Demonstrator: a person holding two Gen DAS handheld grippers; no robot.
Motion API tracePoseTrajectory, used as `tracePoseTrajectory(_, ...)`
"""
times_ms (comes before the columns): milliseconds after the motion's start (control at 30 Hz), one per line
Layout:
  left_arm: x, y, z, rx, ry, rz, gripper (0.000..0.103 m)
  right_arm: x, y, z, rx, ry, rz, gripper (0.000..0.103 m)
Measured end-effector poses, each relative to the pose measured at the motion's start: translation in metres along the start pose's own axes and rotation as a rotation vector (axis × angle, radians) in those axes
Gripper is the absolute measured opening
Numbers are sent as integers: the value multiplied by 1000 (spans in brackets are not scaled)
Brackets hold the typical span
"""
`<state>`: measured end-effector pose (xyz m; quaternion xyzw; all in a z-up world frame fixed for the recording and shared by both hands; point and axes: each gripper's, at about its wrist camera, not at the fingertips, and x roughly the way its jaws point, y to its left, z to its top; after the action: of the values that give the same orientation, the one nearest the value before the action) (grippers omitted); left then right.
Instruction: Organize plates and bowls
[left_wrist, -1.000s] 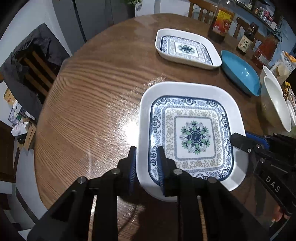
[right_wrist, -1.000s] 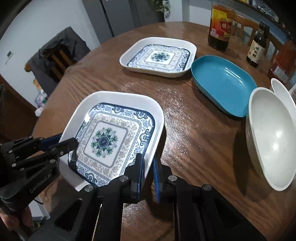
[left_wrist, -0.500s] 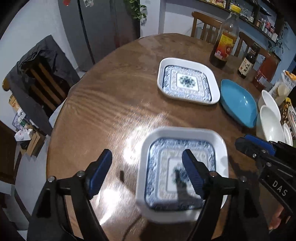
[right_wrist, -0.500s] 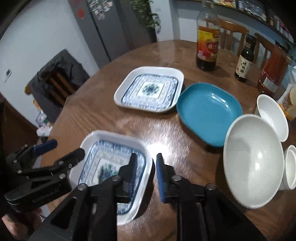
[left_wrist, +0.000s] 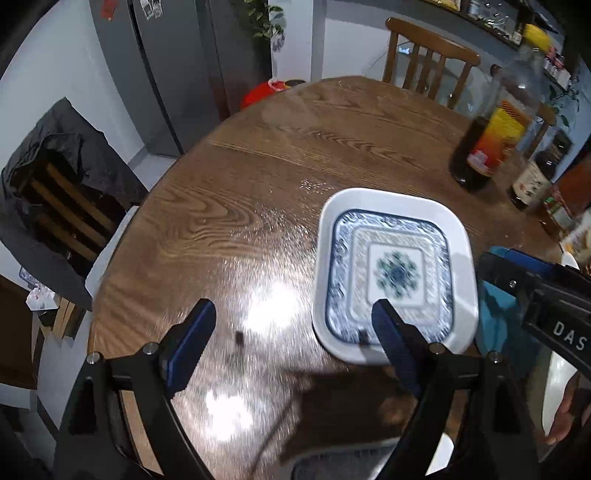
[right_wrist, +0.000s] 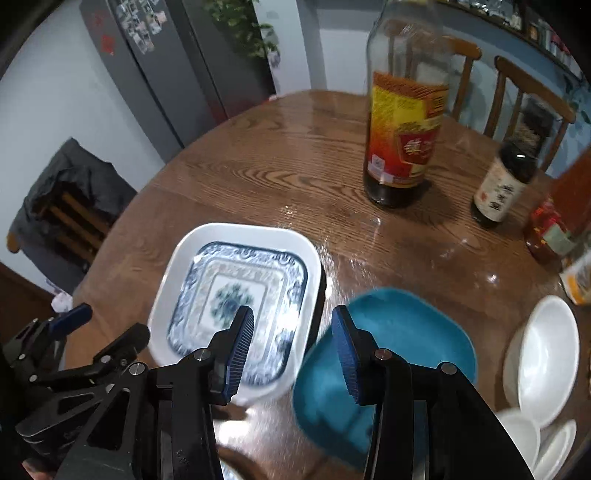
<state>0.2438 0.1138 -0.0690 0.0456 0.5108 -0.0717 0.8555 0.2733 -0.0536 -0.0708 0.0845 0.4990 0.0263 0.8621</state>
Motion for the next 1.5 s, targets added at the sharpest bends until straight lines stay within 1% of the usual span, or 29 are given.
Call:
tracePoseTrajectory(67, 10, 1, 5, 7, 10, -12, 87, 12, -1, 8, -15, 9, -10, 45)
tracePoseTrajectory(200, 26, 0, 10, 16, 32, -23, 86, 38, -1, 23, -47, 59, -57, 45)
tracePoseTrajectory(300, 34, -1, 9, 19, 52, -30, 85, 51, -3, 24, -54, 94, -73, 45)
tracePoseTrajectory(333, 37, -2, 9, 20, 57, -32, 84, 56, -4, 24, -50, 110, -64, 40)
tracePoseTrajectory(367, 39, -2, 8, 22, 60, -38, 83, 60, -5, 23, -51, 122, -56, 39)
tracePoseTrajectory(400, 41, -2, 7, 21, 64, -45, 80, 61, -4, 23, -64, 113, -64, 33)
tracePoseTrajectory(433, 42, -2, 6, 18, 67, -51, 71, 61, -4, 23, -80, 109, -72, 23)
tracePoseTrajectory(467, 43, -2, 6, 16, 71, -54, 65, 62, -3, 24, -86, 110, -56, 21)
tracePoseTrajectory(500, 43, -1, 6, 13, 66, -57, 62, 62, -3, 23, -93, 110, -54, 20)
tracePoseTrajectory(567, 43, -4, 7, 17, 57, -64, 47, 63, -1, 23, -114, 102, -72, 18)
tracePoseTrajectory(600, 42, -6, 7, 21, 50, -85, 31, 63, 0, 22, -124, 95, -89, 14)
tracePoseTrajectory(633, 40, -10, 7, 24, 50, -102, 19, 60, 3, 21, -124, 90, -96, 12)
tracePoseTrajectory(733, 38, -17, 3, 57, 32, -65, 20, 59, 1, 20, -113, 85, -88, 11)
tracePoseTrajectory(800, 37, -14, 2, 41, 38, -72, 19, 56, 1, 18, -101, 78, -80, 11)
tracePoseTrajectory(867, 30, -8, 2, 28, 25, -69, 19, 49, 2, 20, -112, 59, -79, 11)
tracePoseTrajectory(933, 17, -2, 1, 23, 3, -43, 19, 39, 10, 19, -129, 47, -62, 11)
tracePoseTrajectory(1033, -3, 8, 1, -9, -16, -35, 19, 16, 17, 15, -139, 14, -32, 10)
tracePoseTrajectory(1200, -40, 16, -12, -34, -45, 6, 19, -21, 36, 2, -171, -15, 14, 10)
tracePoseTrajectory(1233, -46, 18, -18, -40, -48, 15, 19, -24, 38, 0, -179, -14, 22, 10)
tracePoseTrajectory(1300, -60, 23, -35, -59, -45, 24, 19, -39, 45, -16, -208, -9, 44, 10)
tracePoseTrajectory(1400, -67, 24, -57, -83, -22, 30, 19, -51, 55, -38, -235, 4, 64, 10)
tracePoseTrajectory(1500, -76, 20, -87, -95, -9, 36, 19, -56, 64, -59, -249, 14, 75, 10)
